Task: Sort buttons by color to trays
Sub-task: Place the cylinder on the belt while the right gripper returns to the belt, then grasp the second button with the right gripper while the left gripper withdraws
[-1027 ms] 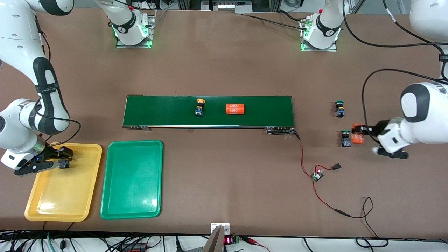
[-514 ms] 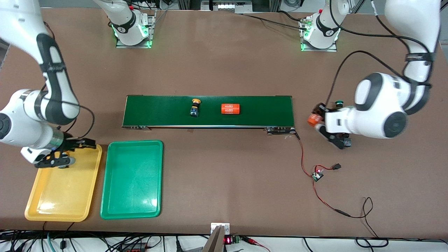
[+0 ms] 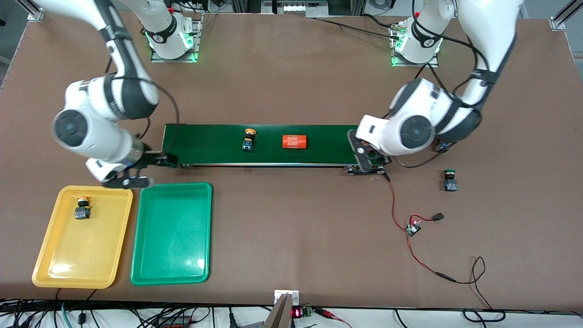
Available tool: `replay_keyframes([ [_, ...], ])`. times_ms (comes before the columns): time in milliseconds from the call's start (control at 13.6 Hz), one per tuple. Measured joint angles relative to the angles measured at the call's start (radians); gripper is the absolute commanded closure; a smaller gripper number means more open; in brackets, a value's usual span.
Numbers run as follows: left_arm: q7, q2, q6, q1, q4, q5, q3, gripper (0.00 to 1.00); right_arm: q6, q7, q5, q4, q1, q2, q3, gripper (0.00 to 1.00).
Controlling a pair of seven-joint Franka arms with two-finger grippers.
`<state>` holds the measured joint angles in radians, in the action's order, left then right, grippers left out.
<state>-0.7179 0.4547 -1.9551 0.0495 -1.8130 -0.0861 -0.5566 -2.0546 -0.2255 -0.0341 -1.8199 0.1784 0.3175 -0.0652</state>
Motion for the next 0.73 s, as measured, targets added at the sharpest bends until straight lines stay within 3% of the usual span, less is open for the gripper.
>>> replay_keyframes([
  [220,-0.121,0.016,-0.081,-0.008,-0.059,-0.025,-0.019,0.79,-0.03,-0.128,0.002,-0.024,0.064,-0.019,-0.053,0.0],
  [367,-0.171,0.027,-0.133,-0.008,-0.09,-0.031,-0.032,0.77,-0.123,-0.178,0.002,-0.088,0.098,-0.027,-0.069,0.0],
  [440,-0.176,0.03,-0.149,-0.009,-0.097,-0.039,-0.036,0.54,-0.19,-0.202,0.002,-0.14,0.111,-0.033,-0.071,0.0],
  [514,-0.178,0.032,-0.161,-0.009,-0.1,-0.049,-0.039,0.01,-0.251,-0.22,0.002,-0.193,0.124,-0.039,-0.072,0.0],
  [734,-0.179,0.036,-0.168,-0.008,-0.1,-0.055,-0.043,0.0,-0.316,-0.308,0.025,-0.268,0.161,-0.051,-0.074,0.0],
])
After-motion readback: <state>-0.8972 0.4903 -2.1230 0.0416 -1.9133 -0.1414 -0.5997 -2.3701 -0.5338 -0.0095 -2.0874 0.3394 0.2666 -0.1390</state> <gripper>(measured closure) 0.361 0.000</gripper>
